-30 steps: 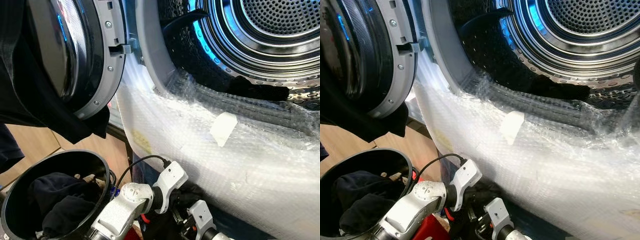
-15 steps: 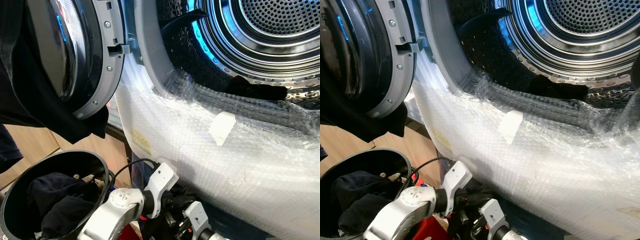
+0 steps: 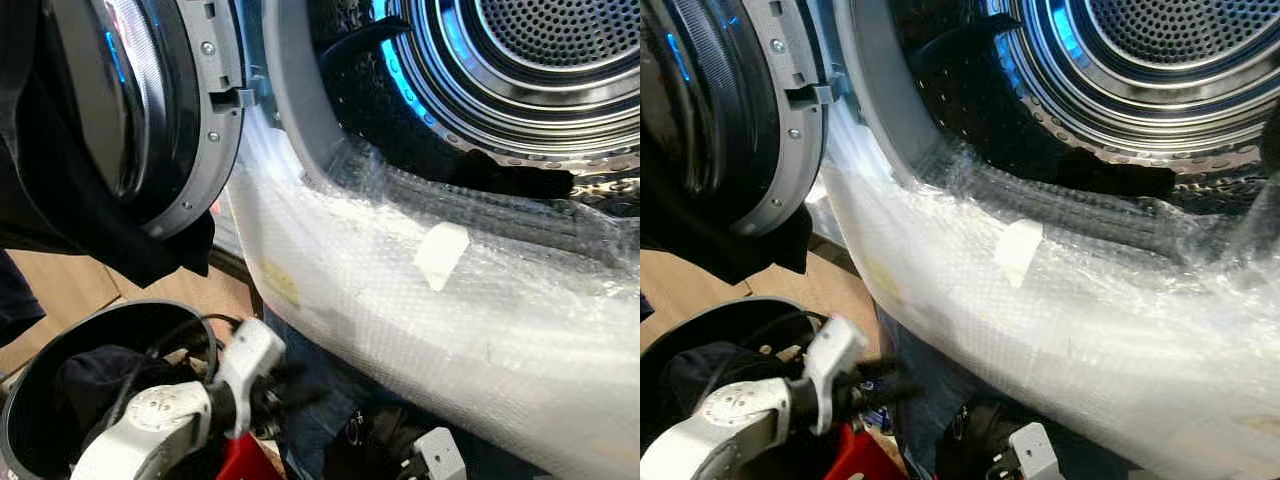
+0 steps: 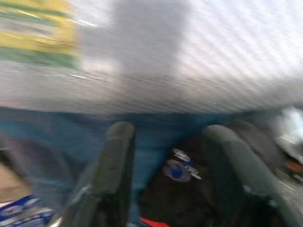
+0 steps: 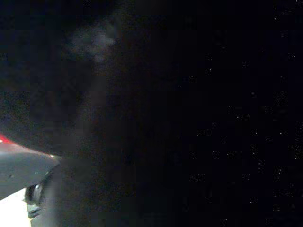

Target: Clothes washing

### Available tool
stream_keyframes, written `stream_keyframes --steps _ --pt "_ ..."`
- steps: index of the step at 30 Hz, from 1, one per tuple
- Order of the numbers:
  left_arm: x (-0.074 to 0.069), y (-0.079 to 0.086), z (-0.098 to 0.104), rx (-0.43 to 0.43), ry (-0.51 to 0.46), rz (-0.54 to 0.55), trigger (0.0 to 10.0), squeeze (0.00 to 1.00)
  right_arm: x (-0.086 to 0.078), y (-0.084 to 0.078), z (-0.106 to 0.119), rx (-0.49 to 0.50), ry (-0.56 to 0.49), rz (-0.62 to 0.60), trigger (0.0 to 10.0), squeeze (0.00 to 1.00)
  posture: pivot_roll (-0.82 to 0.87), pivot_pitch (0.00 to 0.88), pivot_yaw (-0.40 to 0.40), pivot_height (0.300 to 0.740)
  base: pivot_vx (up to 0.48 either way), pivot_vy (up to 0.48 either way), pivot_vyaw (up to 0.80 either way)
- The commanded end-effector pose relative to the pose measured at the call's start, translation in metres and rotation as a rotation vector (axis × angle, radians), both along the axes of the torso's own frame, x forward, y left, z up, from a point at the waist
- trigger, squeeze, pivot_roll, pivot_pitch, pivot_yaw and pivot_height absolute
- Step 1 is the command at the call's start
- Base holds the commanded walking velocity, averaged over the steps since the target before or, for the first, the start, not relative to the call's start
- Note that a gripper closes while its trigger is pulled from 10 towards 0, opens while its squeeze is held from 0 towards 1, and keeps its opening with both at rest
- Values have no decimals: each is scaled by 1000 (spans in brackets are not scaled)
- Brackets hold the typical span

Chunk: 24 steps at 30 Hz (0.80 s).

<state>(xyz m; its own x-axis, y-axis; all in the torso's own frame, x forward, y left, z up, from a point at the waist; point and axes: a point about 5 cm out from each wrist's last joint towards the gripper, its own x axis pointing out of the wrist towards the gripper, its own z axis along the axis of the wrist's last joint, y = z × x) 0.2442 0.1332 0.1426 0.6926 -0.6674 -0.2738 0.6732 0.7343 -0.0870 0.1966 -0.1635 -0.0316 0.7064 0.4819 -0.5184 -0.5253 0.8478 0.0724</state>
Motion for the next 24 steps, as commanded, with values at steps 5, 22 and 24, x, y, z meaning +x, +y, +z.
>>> stream_keyframes --steps 5,22,24 --pt "17 44 -17 224 -93 389 10000 1000 -13 0 12 -4 -21 121 0 0 -2 45 21 740 0 0 0" --pt "29 94 -65 498 -161 800 10000 0 -55 34 127 158 -182 643 0 0 -42 47 12 740 0 0 0" --pt "30 94 -62 482 -192 817 10000 0 -57 40 147 232 -222 669 0 0 -42 48 11 740 0 0 0"
